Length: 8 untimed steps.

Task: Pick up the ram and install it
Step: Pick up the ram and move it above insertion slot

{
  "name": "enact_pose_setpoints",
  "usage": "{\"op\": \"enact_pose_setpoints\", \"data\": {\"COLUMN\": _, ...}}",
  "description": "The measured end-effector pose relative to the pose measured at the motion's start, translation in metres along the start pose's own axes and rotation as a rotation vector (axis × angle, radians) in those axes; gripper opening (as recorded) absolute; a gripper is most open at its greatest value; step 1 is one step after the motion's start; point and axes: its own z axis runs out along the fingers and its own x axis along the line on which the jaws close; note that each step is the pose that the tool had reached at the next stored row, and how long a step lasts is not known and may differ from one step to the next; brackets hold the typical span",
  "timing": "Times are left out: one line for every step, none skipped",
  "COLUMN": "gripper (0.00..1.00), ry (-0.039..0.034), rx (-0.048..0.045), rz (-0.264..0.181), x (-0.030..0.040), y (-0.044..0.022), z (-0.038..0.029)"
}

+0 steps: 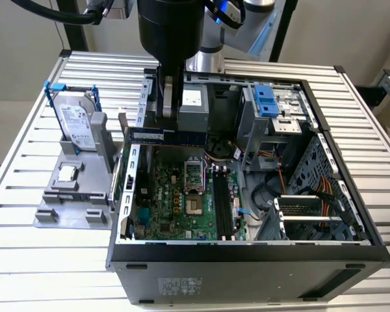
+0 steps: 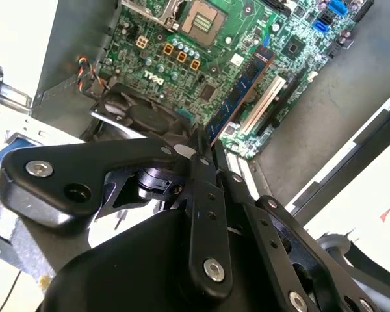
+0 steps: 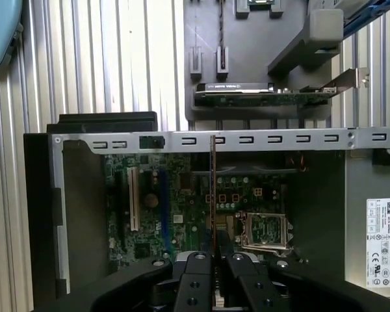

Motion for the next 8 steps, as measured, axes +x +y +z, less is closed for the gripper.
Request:
{"op": "enact_pose_setpoints", "data": {"gripper": 0.00, "ry": 0.0000, "rx": 0.0001, "rz": 0.000, "x": -0.0001, "y": -0.0008, "z": 0.0000}}
{"op": "enact_pose_setpoints", "data": {"gripper": 0.00, "ry": 0.0000, "rx": 0.0000, "rz": 0.000, "x": -0.0001, "y": -0.0016, "z": 0.0000}}
{"op": "enact_pose_setpoints", "data": {"gripper": 0.00, "ry": 0.0000, "rx": 0.0000, "rz": 0.000, "x": -0.0001, "y": -0.0023, "z": 0.0000}}
{"op": "enact_pose_setpoints", "data": {"gripper": 0.00, "ry": 0.0000, "rx": 0.0000, "rz": 0.000, "x": -0.0002, "y": -0.0031, "z": -0.0001}}
{"op": "enact_pose_setpoints", "data": {"gripper": 0.00, "ry": 0.0000, "rx": 0.0000, "rz": 0.000, "x": -0.0002, "y": -0.0039, "z": -0.0001}}
{"op": "enact_pose_setpoints", "data": {"gripper": 0.00, "ry": 0.0000, "rx": 0.0000, "rz": 0.000, "x": -0.0003, "y": -0.0046, "z": -0.0001}}
{"op": "enact_pose_setpoints", "data": {"gripper": 0.00, "ry": 0.0000, "rx": 0.0000, "rz": 0.000, "x": -0.0003, "y": -0.0054, "z": -0.0001}}
{"op": "enact_pose_setpoints", "data": {"gripper": 0.00, "ry": 0.0000, "rx": 0.0000, "rz": 0.000, "x": -0.0003, "y": -0.0061, "z": -0.0001}}
